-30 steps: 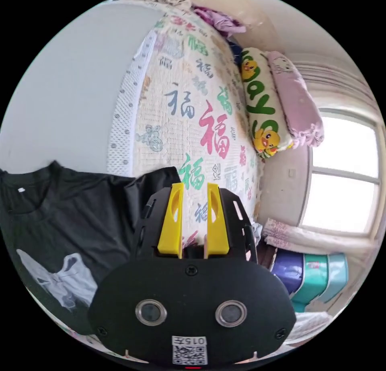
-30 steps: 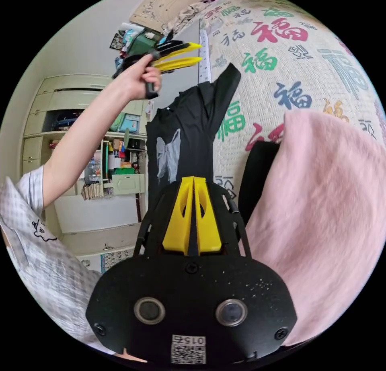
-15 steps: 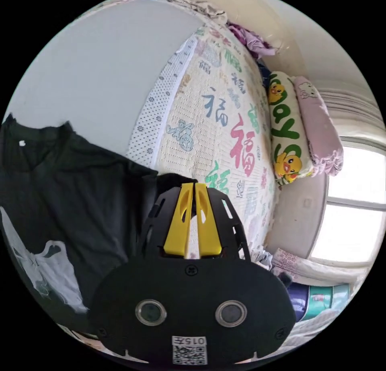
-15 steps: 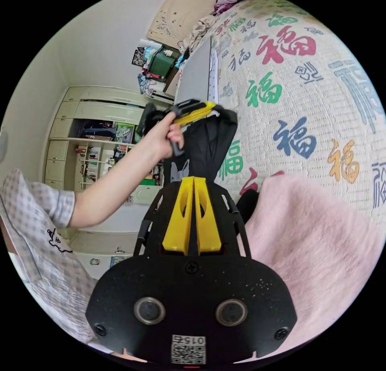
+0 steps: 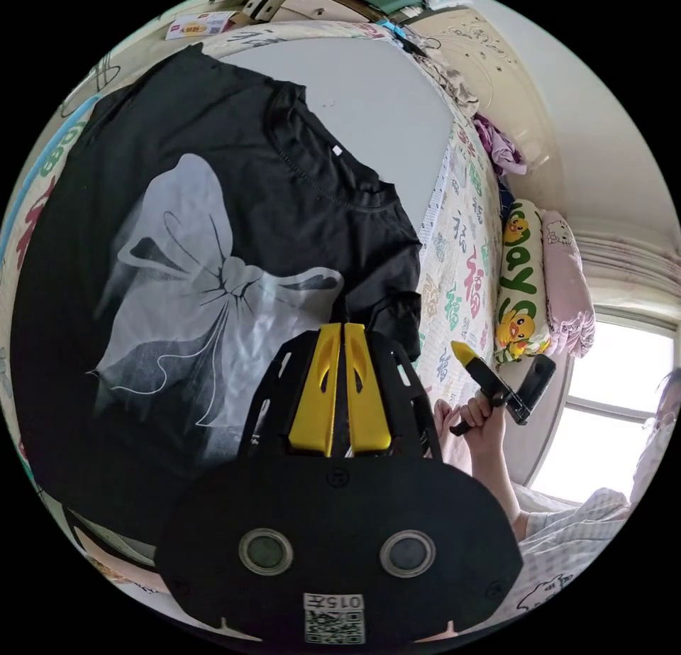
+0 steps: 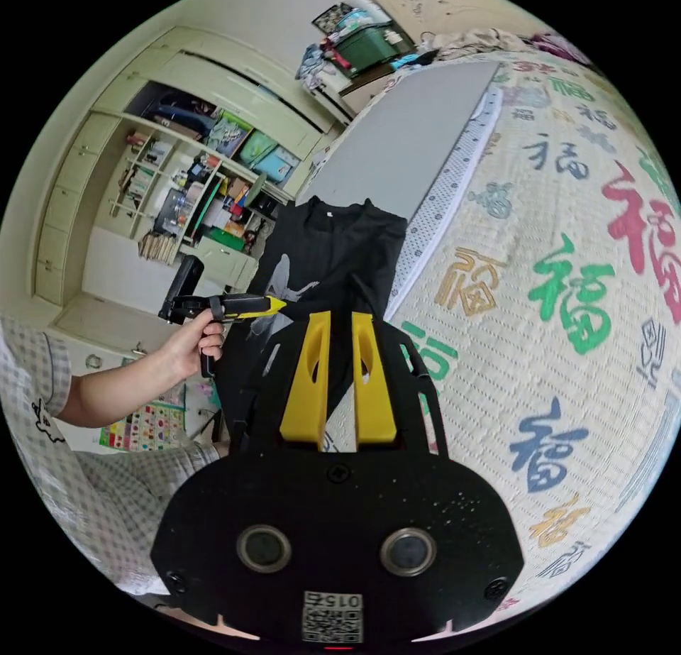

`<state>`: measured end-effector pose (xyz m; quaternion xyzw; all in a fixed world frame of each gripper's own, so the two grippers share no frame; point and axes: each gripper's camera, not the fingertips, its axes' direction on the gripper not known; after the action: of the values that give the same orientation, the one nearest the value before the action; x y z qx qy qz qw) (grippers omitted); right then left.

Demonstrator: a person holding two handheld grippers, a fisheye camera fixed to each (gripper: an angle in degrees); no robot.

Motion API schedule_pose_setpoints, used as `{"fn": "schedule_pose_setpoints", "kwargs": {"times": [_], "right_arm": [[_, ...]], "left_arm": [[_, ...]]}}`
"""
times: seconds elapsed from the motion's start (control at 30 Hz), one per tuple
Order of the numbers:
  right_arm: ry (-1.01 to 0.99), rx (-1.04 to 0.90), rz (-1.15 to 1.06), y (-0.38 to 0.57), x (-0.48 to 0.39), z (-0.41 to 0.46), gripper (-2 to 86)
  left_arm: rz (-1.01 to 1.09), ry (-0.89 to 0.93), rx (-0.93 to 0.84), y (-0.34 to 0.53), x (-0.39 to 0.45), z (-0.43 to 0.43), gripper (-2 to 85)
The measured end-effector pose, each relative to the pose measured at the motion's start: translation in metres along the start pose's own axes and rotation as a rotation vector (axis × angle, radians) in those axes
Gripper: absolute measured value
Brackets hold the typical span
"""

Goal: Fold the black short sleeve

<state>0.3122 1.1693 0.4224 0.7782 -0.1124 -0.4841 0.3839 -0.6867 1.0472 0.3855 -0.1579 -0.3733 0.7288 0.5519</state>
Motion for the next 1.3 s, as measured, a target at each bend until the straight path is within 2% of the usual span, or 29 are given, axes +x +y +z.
{"fn": "schedule_pose_setpoints", "kwargs": {"times": [0.27, 0.4, 0.57, 0.7, 0.87, 1.0, 1.13, 1.3], "right_arm": [[0.216, -0.195, -0.078, -0.053, -0.012, 0.062, 10.5], [0.205, -0.194, -0.1, -0.059, -0.008, 0.069, 3.4], [0.223, -0.06, 0.011, -0.043, 0.004, 0.035, 0.9], [0.26, 0.129, 0.222, -0.001, 0.021, -0.01, 0.4], [0.291, 0.249, 0.42, 0.044, 0.042, -0.026, 0.1], [0.351, 0.235, 0.543, 0.056, 0.069, -0.012, 0.0], [0.354, 0.201, 0.615, 0.059, 0.096, 0.008, -0.1], [0.372, 0.148, 0.609, 0.05, 0.119, 0.03, -0.1]], "left_arm": [[-0.026, 0.034, -0.041, 0.004, 0.002, 0.001, -0.6], [0.033, 0.026, -0.051, -0.004, 0.018, -0.008, -0.6], [0.107, 0.047, -0.009, -0.022, 0.053, -0.022, -0.6], [0.202, 0.161, 0.087, -0.046, 0.111, -0.02, -0.6], [0.354, 0.259, 0.066, -0.073, 0.198, 0.042, -0.7], [0.467, 0.153, -0.083, -0.08, 0.249, 0.136, -0.6], [0.513, 0.058, -0.179, -0.074, 0.265, 0.199, -0.5], [0.488, 0.024, -0.166, -0.075, 0.256, 0.224, -0.1]]}}
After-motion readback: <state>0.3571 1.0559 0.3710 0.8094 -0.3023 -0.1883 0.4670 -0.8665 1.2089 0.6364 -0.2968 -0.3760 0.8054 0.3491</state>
